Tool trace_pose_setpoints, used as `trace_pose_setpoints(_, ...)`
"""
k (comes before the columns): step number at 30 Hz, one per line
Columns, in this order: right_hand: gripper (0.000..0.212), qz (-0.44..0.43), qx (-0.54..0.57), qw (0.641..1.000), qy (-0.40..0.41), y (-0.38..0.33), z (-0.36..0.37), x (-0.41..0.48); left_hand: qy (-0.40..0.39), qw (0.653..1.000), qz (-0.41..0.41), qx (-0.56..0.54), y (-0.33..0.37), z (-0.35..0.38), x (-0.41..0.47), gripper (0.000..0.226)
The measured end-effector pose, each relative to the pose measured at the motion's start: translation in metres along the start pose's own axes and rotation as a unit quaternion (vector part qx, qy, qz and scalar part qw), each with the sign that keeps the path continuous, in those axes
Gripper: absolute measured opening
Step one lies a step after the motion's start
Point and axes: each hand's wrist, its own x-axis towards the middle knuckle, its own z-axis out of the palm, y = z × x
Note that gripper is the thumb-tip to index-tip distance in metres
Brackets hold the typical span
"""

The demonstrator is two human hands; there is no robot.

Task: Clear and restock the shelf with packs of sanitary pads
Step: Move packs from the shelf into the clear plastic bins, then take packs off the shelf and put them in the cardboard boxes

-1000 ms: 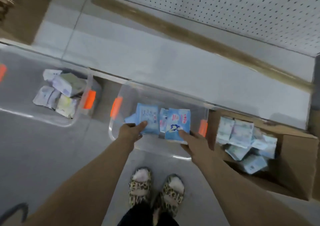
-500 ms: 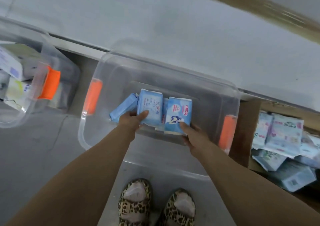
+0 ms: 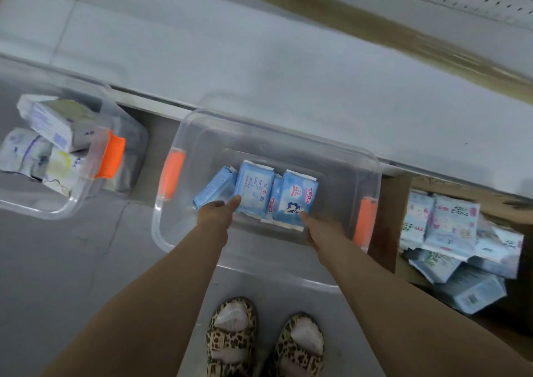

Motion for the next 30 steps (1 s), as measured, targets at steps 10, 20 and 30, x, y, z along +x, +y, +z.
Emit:
trace_pose_setpoints(10, 0.051, -0.183, -0.245, 0.951, 0.038, -0.117, -0.072, -0.194, -0.016, 0.992, 0.116, 0.052, 0.103, -0.075, -0.166, 0.057)
trace_pose_setpoints(20, 0.07, -0.4, -0.395, 0.826, 0.041, -0.273, -0.157, -0.481, -0.037, 0.896, 0.387, 0.216, 0.263, -0.174, -0.451, 0.06)
trace_pose_setpoints(30, 0.069, -0.58, -0.403, 0.699, 0.114, -0.379, -0.25, -0.75, 0.1, 0.728, 0.599, 0.317, 0.404, -0.282, -0.72, 0.065)
